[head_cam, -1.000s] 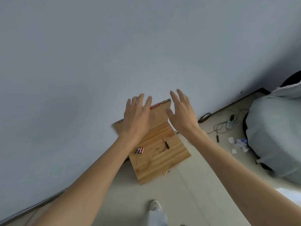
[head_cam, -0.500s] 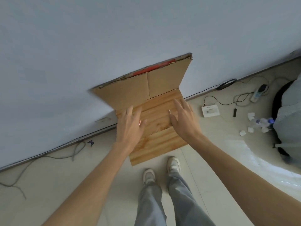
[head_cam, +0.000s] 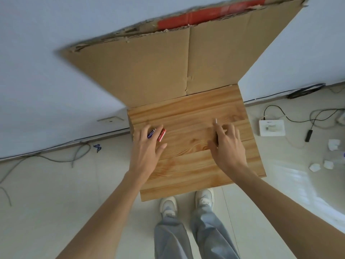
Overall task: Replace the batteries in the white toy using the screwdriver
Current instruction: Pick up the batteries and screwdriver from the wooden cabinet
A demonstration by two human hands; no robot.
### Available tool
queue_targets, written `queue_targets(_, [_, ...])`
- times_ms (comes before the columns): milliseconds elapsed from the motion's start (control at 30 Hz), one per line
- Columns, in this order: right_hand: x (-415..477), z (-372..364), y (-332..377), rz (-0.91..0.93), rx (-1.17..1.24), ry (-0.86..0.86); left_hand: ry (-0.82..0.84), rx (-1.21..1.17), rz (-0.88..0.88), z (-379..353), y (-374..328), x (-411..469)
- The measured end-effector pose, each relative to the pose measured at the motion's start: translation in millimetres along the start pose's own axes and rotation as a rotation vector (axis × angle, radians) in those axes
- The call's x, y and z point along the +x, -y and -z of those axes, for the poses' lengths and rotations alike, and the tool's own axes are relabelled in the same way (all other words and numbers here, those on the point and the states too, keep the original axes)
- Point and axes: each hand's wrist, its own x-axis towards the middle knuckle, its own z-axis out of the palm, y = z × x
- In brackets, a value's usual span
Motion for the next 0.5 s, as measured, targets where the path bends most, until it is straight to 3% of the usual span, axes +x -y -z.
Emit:
queue_targets(167, [11.3,-21.4,-12.0,-0.017,-0.008,-0.026,-0.022,0.011,-0.003,-21.6,6.8,13.5])
queue_targets(500, [29.3,-29.8,-19.5,-0.025,0.061,-0.076,-0.065,-0.189,0.027,-26.0,5.3,25.2])
